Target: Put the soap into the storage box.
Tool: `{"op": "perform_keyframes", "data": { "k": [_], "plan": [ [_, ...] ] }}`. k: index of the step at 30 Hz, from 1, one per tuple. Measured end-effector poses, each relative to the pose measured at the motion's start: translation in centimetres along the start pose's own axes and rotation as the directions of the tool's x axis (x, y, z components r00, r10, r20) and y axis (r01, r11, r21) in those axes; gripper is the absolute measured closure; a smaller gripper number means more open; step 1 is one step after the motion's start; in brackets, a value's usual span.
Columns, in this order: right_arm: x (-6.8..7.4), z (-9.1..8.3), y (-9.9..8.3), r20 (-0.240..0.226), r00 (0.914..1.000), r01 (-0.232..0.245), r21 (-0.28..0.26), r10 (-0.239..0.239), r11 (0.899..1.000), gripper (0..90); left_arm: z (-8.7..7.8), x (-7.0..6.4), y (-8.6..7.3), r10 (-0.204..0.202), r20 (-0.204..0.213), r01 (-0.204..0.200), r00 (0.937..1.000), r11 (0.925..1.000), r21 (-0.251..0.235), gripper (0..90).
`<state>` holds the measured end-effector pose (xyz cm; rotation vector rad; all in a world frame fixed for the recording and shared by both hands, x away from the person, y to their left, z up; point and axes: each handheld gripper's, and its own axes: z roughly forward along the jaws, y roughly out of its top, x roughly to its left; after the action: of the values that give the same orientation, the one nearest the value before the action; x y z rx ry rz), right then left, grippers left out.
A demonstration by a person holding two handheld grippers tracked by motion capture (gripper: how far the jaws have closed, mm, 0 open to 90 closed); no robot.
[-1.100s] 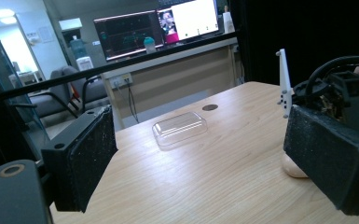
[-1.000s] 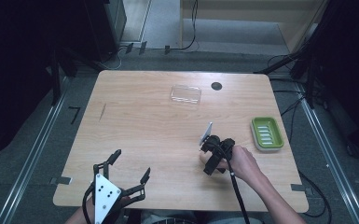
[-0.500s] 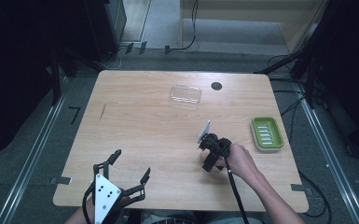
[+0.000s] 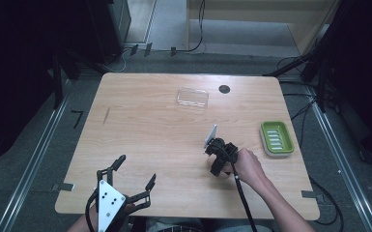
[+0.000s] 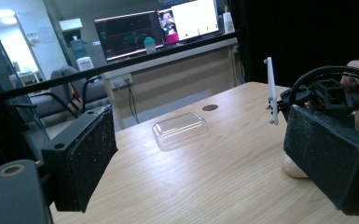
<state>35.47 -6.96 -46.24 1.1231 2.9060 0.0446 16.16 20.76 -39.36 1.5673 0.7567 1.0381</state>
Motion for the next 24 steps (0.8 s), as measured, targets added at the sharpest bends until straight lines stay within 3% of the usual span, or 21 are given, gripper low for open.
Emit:
{"op": "perform_keyframes", "data": {
  "k": [24],
  "plan": [
    [0.22, -0.67, -0.12, 0.012, 0.9999, 0.011, 0.009, -0.011, 1.0, 33.7, -0.02, 0.01, 0.0, 0.0, 0.0, 0.0, 1.0, 1.0, -0.003, 9.9]
  ]
}}
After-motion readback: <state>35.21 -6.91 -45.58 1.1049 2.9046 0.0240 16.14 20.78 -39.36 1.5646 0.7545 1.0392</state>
